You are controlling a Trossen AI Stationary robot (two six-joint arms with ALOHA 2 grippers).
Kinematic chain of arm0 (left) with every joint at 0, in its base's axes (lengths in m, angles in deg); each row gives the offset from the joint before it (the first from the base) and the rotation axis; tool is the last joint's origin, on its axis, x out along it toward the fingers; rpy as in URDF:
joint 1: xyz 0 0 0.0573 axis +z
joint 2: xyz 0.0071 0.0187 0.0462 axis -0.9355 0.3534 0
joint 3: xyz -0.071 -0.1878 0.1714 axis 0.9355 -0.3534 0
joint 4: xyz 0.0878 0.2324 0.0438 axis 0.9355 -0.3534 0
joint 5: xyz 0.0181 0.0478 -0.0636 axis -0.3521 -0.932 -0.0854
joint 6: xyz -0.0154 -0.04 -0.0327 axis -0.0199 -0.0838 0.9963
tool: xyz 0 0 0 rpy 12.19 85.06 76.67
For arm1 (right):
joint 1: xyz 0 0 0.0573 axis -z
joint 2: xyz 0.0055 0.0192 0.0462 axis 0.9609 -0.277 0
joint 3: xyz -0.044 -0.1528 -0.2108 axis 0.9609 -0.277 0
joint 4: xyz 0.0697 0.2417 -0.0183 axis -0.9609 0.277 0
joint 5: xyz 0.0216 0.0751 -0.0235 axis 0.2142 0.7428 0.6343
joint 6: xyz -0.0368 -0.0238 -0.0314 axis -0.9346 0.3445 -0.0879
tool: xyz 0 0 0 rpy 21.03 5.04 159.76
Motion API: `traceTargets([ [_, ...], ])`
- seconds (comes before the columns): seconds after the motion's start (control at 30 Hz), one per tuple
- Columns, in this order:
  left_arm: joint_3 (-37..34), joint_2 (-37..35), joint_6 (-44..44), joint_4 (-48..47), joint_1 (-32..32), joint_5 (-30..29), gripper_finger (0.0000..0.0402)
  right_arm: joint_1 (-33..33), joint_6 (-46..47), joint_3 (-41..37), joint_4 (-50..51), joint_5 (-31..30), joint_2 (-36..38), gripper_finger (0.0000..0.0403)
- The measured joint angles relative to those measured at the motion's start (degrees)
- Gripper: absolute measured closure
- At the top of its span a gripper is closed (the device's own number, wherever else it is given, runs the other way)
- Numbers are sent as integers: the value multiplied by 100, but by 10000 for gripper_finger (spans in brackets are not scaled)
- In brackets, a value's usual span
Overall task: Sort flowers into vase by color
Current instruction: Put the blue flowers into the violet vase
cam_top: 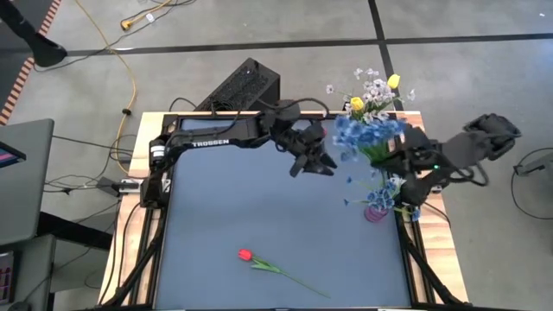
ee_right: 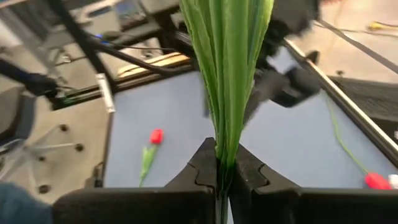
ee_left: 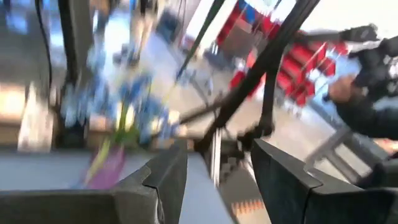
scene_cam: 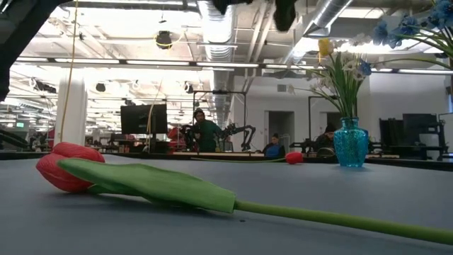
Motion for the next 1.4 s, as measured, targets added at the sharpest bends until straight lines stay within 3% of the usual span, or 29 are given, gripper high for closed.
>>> traceTargets([
  [0.1,0,0,-364,-815,25,-19,235,-691,161,-73,48,-379,132,364],
  [0.27,0,0,-844,-1704,-72,-639,235,-2057,1111,-818,410,-1417,495,364],
  [0.5,0,0,-1172,-2290,-330,-1272,235,-3965,1491,-2224,-330,-3342,999,364],
  [0.73,0,0,-1372,-2712,-463,-1719,235,-5434,2262,-2937,-422,-4366,1101,364],
  [0.9,0,0,-1374,-2813,-554,-1907,235,-5968,2797,-3278,-81,-4918,1044,364],
  [1.17,0,0,-1273,-2813,-678,-2198,235,-6161,2777,-3681,7,-4970,1048,364],
  [1.3,0,0,-1209,-2856,-746,-2399,235,-6201,2340,-3681,261,-4979,1123,364],
  [1.4,-15,0,-1159,-2827,-796,-2555,235,-6196,2626,-3681,658,-4932,1179,364],
])
